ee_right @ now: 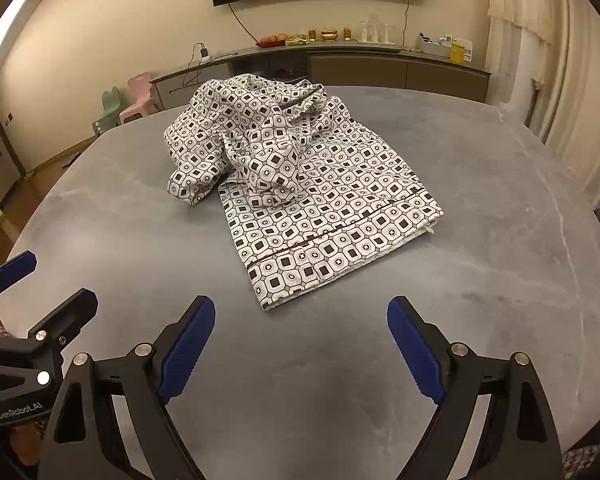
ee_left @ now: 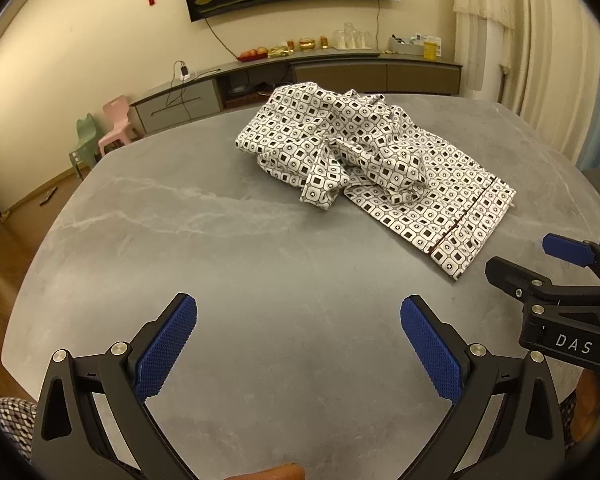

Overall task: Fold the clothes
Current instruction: 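Move both grippers toward the crumpled white patterned garment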

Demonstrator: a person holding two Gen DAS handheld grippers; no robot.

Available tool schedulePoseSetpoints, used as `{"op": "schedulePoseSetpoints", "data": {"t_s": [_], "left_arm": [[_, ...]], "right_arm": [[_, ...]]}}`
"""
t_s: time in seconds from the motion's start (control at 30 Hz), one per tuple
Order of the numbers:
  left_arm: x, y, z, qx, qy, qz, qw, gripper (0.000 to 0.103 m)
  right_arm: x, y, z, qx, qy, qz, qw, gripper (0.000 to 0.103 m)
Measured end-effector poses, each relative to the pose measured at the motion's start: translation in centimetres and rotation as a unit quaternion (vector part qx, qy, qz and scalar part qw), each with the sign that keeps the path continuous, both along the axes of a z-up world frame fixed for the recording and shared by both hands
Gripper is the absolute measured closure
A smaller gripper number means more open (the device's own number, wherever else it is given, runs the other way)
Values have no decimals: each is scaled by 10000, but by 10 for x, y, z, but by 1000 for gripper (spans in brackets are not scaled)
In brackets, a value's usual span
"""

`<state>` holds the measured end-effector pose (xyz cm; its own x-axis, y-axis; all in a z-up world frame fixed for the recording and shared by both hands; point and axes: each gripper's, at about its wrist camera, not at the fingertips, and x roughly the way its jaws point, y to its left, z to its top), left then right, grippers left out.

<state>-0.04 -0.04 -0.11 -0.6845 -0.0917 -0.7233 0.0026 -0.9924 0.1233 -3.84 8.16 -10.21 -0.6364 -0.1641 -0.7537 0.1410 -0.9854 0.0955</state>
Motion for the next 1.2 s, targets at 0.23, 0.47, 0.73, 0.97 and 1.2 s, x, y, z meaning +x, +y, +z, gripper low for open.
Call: {"op": "schedulePoseSetpoints", "data": {"t_s": [0.23,0.47,0.73,0.97,1.2], "left_arm": [[-1,-1,-3,207,-101,-18,9997,1],[-5,0,-6,528,-333,-229,9978,1],[-5,8,-15,574,-633,-470,9952,1],[-5,5,-15,800,-678,-561,9929,2],[-1,6,-9,746,-515,-606,9940,2]], "right_arm": [[2,1,4,25,-20,11,10000,13],[0,-3,1,155,14,0,9999,13],[0,-6,3,231,54,29,9997,13],[1,-7,4,244,68,46,9997,13],[2,-7,4,255,81,59,9996,13]]}}
